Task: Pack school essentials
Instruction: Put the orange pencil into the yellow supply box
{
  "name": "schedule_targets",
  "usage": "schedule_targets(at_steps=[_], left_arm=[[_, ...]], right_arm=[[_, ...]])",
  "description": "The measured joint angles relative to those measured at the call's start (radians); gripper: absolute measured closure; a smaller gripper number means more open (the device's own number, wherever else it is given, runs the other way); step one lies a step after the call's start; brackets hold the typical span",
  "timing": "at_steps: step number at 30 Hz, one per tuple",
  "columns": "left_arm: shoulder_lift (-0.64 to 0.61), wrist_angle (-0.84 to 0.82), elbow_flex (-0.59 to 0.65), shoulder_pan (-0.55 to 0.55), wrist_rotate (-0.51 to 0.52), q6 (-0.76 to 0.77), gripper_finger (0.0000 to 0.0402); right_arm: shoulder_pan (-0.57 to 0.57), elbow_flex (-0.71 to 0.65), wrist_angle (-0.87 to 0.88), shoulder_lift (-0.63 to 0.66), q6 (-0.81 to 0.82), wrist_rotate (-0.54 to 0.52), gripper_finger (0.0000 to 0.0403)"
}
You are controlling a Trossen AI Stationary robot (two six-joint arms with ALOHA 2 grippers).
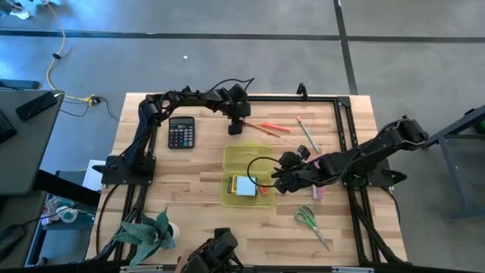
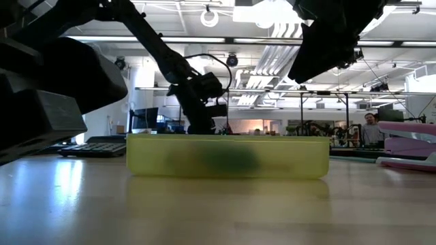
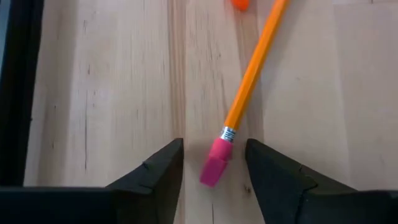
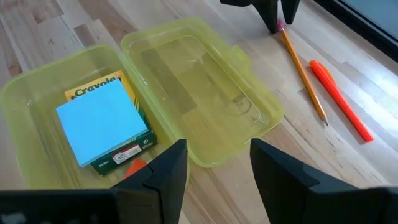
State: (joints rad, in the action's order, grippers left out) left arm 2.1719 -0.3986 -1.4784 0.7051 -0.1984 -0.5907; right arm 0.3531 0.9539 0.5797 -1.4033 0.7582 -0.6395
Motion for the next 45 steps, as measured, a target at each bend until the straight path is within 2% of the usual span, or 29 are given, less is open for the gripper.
schedule_targets(at_steps=[5, 16, 31, 36, 45], left_arm=[[0.000, -0.020, -0.001, -0.008, 0.006, -0.031, 0.0274], [-0.003, -0.044, -0.001, -0.031, 0.058, -0.058, 0.0390], [-0.014, -0.062, 0.001, -0.052, 0.087, -0.011, 0.0388], [-0.056, -0.140, 0.006, -0.058, 0.078, 0.003, 0.0387], [-0.147, -0.225, 0.004, -0.116, 0.072, 0.056, 0.0387]], right_arm=[[0.000, 0.000, 0.000, 0.000, 0.000, 0.000, 0.0238], [0.000, 0.000, -0.001, 0.000, 0.001, 0.000, 0.0238], [0.000, 0.000, 0.000, 0.001, 0.002, 0.015, 0.0238], [0.006, 0.000, 0.002, 0.026, 0.011, 0.045, 0.0238], [0.055, 0.000, -0.001, 0.069, 0.029, 0.017, 0.0238]])
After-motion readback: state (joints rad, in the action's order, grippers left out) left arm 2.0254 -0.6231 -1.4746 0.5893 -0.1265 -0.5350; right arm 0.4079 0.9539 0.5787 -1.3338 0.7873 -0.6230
